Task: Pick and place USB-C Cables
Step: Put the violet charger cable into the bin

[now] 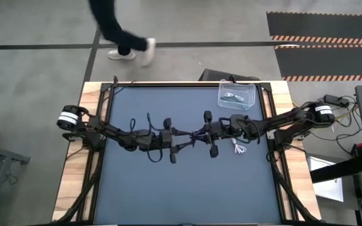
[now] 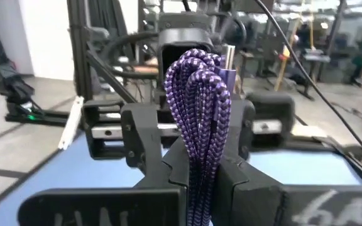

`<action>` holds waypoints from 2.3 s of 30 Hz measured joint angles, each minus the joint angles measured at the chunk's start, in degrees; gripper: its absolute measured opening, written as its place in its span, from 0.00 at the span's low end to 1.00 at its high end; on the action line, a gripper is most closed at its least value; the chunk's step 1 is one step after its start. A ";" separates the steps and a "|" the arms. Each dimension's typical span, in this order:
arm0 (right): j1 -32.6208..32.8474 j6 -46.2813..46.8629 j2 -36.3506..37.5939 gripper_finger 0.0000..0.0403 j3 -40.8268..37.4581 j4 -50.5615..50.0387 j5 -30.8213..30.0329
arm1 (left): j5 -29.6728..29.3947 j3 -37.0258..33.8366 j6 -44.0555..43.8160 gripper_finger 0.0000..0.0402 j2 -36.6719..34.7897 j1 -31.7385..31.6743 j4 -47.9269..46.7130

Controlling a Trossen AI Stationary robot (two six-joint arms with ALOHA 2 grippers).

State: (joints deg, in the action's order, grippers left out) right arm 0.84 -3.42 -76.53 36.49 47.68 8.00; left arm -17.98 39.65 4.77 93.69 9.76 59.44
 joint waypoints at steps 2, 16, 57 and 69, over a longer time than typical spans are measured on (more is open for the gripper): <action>0.02 0.00 1.38 0.03 0.00 -2.86 -1.91 | 0.00 -0.90 1.43 0.42 -0.32 0.00 -0.08; -2.20 -0.08 8.68 0.03 18.15 -58.65 -18.70 | -5.05 -7.62 4.68 0.42 -2.03 -2.33 -0.45; -48.25 -31.81 -19.19 0.03 41.77 -104.20 -15.72 | -5.14 -7.99 3.04 0.42 -2.03 -2.64 -2.02; -51.37 -33.22 -22.98 0.03 41.77 -101.91 -13.76 | -5.14 -8.01 2.97 0.42 -2.03 -2.64 -2.09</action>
State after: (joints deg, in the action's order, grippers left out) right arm -50.53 -36.64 -99.51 78.26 -54.23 -5.76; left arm -23.11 31.64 7.75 91.66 7.11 57.34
